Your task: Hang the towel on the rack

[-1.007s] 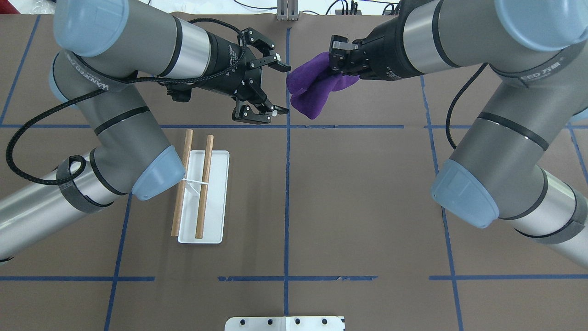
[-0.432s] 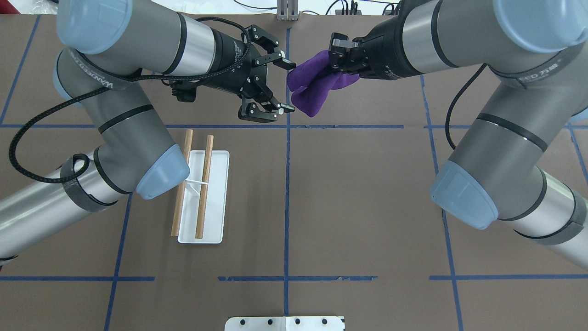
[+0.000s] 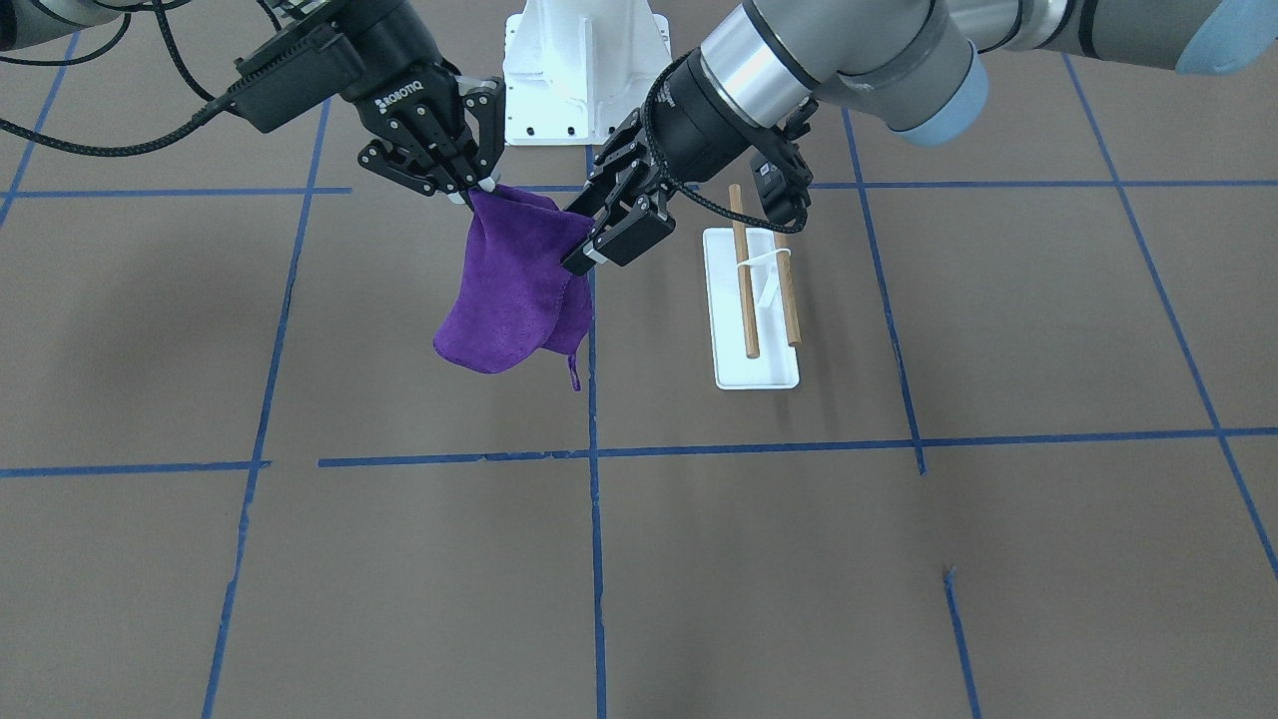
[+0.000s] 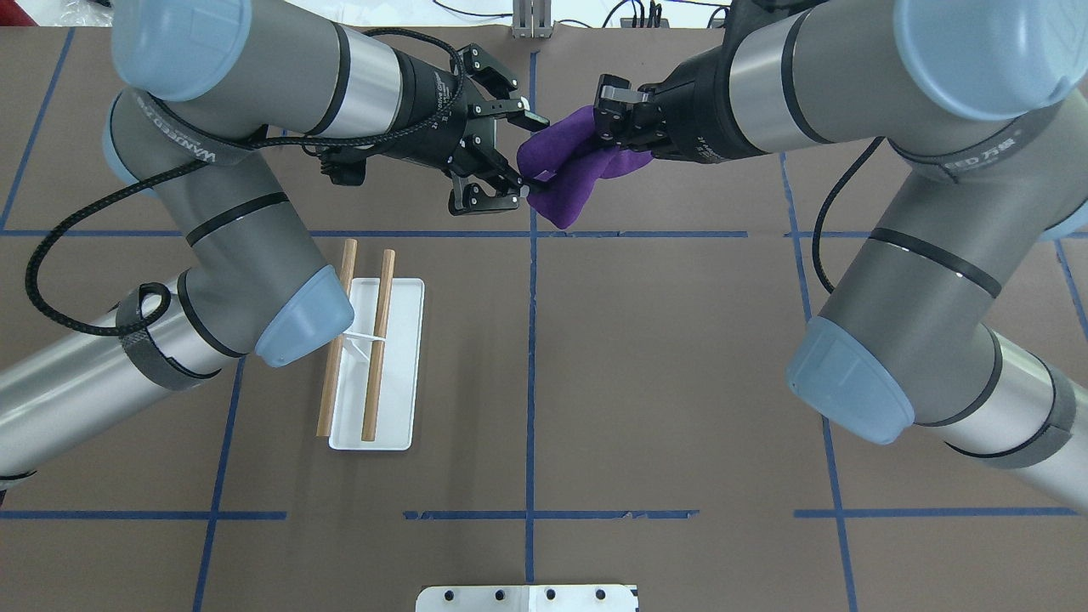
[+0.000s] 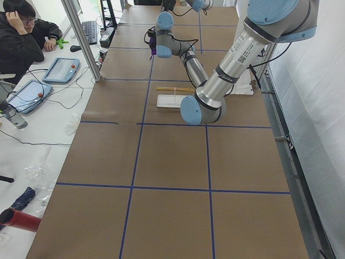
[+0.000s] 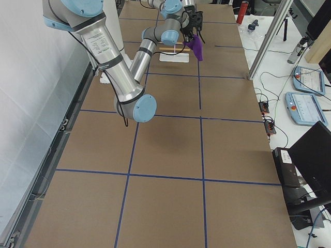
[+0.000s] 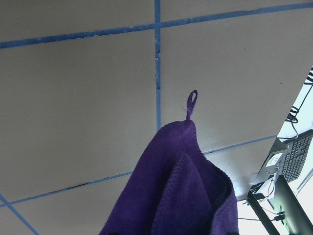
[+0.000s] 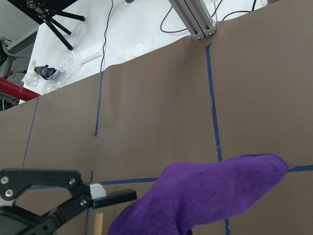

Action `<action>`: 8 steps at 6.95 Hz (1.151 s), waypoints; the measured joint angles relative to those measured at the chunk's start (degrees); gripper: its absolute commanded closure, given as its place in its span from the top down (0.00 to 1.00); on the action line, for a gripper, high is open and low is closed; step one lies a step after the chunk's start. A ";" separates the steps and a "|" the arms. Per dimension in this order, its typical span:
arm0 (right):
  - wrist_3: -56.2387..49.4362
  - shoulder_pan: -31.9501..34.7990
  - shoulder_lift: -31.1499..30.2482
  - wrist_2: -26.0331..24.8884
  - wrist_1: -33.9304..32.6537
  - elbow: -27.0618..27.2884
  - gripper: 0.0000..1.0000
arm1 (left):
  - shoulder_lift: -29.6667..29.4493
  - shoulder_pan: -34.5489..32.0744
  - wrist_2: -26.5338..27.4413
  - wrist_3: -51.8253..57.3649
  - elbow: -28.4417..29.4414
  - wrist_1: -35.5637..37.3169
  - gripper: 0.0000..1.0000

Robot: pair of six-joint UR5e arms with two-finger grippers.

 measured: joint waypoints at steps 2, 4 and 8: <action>0.04 -0.71 -0.29 -1.20 0.00 0.08 0.00 | 0.25 -0.10 0.05 0.47 -0.32 -0.06 0.34; 0.00 -0.73 -0.71 -1.36 -0.06 0.06 0.00 | 0.42 -0.18 0.09 0.83 -0.61 -0.07 0.34; 0.01 -0.71 -1.02 -1.37 -0.09 0.07 0.00 | 0.47 -0.21 0.02 1.74 -0.76 -0.01 0.00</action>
